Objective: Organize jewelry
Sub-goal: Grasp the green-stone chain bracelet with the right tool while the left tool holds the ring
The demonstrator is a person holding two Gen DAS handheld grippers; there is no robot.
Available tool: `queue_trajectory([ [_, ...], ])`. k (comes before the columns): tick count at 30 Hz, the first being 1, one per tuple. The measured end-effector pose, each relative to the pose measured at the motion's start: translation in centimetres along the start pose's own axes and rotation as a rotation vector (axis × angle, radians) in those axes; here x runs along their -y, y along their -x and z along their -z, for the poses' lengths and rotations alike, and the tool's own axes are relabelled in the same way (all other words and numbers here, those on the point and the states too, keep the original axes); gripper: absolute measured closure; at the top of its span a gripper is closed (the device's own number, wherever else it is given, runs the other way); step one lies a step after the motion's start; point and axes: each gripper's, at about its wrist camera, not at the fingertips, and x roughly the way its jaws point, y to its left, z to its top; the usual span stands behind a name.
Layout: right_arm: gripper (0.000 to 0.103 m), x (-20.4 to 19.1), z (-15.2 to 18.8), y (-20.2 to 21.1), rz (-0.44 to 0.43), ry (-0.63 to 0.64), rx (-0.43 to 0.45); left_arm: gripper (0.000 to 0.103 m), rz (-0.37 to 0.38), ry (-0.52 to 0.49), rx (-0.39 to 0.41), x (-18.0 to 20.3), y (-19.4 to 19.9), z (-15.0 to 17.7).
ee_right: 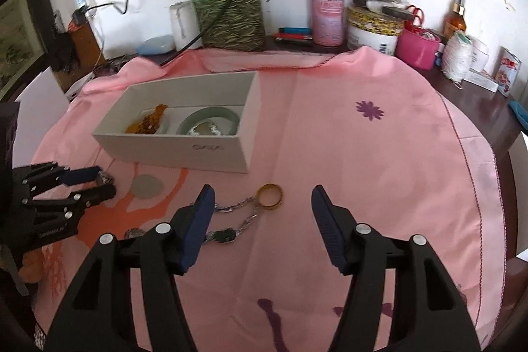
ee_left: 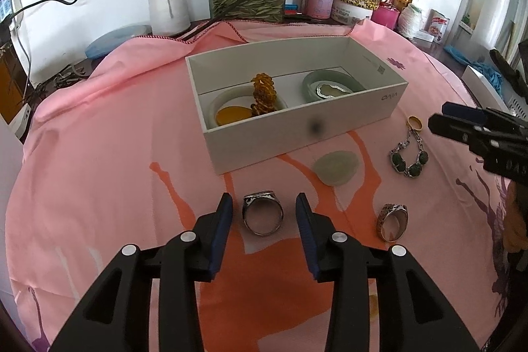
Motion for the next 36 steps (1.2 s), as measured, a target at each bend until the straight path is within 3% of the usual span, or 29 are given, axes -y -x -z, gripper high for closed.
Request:
queue_trajectory([
  [5,0.044,-1.9,0.4,-0.3,-0.021,0.083,-0.02,0.07,-0.002,-0.008,0.006,0.2,0.1,0.1],
  [8,0.036,-2.6,0.7,-0.4,-0.015,0.104,-0.028,0.07,-0.01,-0.019,0.007,0.3,-0.1,0.1],
  [11,0.035,-2.4,0.6,-0.2,-0.015,0.097,-0.023,0.07,-0.011,-0.017,0.009,0.3,-0.1,0.0],
  [14,0.035,-2.2,0.6,-0.2,-0.012,0.09,-0.025,0.078,-0.017,-0.016,0.015,0.3,-0.1,0.1],
  [21,0.035,-3.7,1.5,-0.7,0.009,0.184,-0.057,0.078,-0.002,-0.025,0.082,0.5,1.6,0.0],
  [29,0.035,-3.8,2.0,-2.2,0.023,0.191,-0.105,0.078,-0.002,-0.017,0.072,0.4,1.4,-0.2],
  [33,0.048,-3.7,1.8,-2.4,0.002,0.164,-0.086,0.078,-0.002,-0.025,0.065,0.5,1.3,-0.1],
  [36,0.067,-3.7,1.6,-2.4,-0.009,0.158,-0.072,0.078,-0.002,-0.025,0.06,0.5,1.2,-0.1],
])
